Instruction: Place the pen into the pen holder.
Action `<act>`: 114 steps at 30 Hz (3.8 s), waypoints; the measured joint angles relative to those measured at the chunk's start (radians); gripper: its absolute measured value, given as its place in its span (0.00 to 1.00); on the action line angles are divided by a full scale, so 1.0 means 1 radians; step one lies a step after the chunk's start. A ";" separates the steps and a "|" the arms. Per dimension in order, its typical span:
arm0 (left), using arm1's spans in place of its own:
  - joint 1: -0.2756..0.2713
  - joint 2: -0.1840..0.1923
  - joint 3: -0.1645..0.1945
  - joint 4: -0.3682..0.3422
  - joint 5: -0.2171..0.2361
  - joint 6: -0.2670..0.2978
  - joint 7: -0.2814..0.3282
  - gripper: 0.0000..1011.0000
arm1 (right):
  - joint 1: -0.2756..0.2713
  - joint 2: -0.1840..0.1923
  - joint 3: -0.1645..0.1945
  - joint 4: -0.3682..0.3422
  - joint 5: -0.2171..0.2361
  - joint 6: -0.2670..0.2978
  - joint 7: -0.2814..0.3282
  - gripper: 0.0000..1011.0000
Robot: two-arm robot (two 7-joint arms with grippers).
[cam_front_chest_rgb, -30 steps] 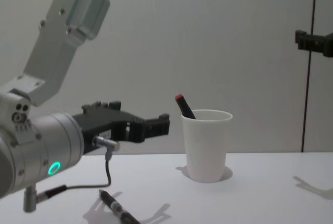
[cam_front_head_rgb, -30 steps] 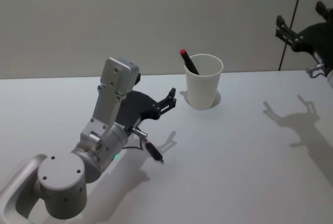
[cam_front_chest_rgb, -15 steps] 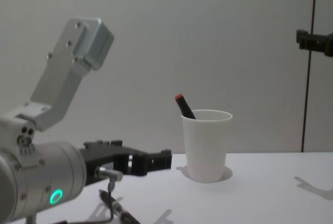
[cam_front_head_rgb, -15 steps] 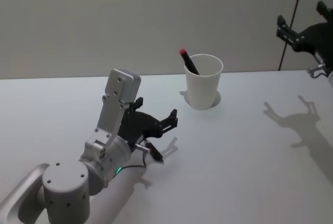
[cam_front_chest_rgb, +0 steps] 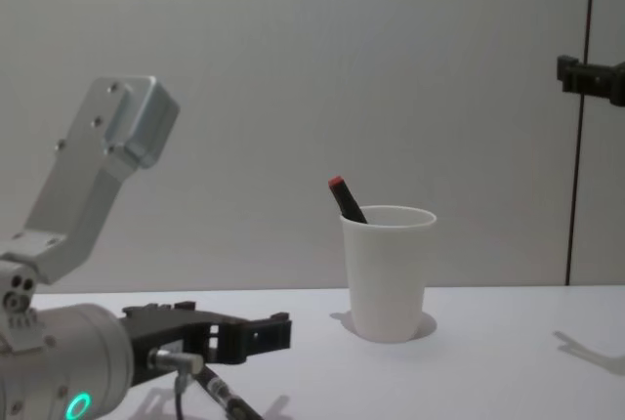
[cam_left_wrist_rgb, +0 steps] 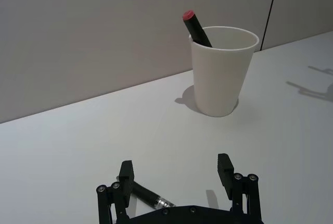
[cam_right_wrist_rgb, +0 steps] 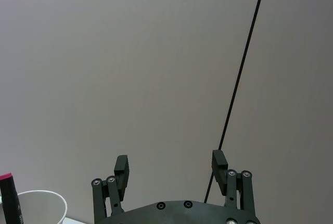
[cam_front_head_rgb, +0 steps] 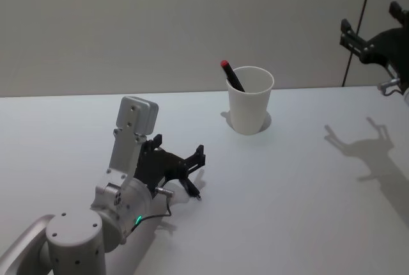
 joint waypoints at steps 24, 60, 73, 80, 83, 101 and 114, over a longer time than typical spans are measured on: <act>0.029 0.010 -0.005 0.010 0.022 0.024 -0.002 0.99 | 0.000 0.000 0.000 0.000 0.000 0.000 0.000 0.99; 0.004 -0.007 -0.012 0.059 0.104 0.074 -0.085 0.99 | 0.000 0.000 0.000 0.000 0.000 0.000 0.000 0.99; 0.002 -0.013 -0.014 0.064 0.102 0.071 -0.092 0.99 | 0.000 0.000 0.000 0.000 0.000 0.000 0.000 0.99; 0.002 -0.015 -0.015 0.066 0.102 0.071 -0.094 0.99 | 0.000 0.000 0.000 0.000 0.000 0.000 0.000 0.99; 0.001 -0.015 -0.015 0.066 0.102 0.070 -0.094 0.99 | 0.000 0.000 0.000 0.000 0.000 0.000 0.000 0.99; 0.001 -0.016 -0.015 0.067 0.102 0.070 -0.096 0.61 | 0.000 0.000 0.000 0.000 0.000 0.000 0.000 0.99; 0.001 -0.016 -0.015 0.067 0.102 0.070 -0.096 0.22 | 0.000 0.000 0.000 0.000 0.000 0.000 0.000 0.99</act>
